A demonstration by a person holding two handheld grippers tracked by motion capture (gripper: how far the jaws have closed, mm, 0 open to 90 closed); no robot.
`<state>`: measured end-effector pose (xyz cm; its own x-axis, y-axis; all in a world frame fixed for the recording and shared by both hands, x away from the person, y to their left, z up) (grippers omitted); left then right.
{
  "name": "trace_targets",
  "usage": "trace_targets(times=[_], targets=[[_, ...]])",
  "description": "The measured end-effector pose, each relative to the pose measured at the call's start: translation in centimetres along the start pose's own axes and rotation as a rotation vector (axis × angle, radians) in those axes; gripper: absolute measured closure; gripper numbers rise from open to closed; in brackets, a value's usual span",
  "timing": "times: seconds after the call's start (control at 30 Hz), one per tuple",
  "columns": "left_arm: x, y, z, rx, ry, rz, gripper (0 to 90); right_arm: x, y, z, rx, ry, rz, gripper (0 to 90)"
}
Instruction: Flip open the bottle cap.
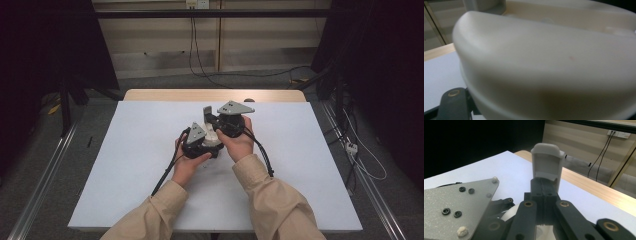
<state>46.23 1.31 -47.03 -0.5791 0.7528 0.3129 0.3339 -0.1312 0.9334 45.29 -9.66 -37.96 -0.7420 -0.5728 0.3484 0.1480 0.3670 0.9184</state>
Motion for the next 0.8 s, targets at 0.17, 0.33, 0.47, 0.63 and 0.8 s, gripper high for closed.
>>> trace_targets(times=[0.17,0.33,0.47,0.63,0.8], targets=[[0.02,0.00,0.00,-0.011,0.004,0.004,18.5,-0.03,0.00,-0.02,0.002,-0.004,0.001,90.0],[0.02,-0.01,0.03,0.000,0.003,0.001,18.6,-0.15,0.14,0.02,0.007,-0.011,0.006,90.0],[-0.01,-0.04,-0.05,0.013,-0.002,0.000,18.6,-0.26,0.23,0.00,0.009,-0.014,0.005,90.0],[0.00,-0.05,0.00,0.017,-0.005,0.003,18.6,-0.34,0.24,-0.04,0.006,-0.014,0.006,90.0],[0.01,-0.06,0.00,0.019,-0.002,0.003,18.6,-0.46,0.25,-0.04,0.007,-0.015,0.004,90.0]])
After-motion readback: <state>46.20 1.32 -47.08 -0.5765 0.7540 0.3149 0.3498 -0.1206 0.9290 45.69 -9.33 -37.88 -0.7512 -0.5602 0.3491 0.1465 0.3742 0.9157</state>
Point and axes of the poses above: each handheld gripper's, and its own axes: x roughly backward along the jaws, y roughly out of its top, z roughly to its left, the point moved 3 cm from there along -x, roughly forward along the jaws, and after that the axes turned 11 degrees about x, right-handed, at the moved point
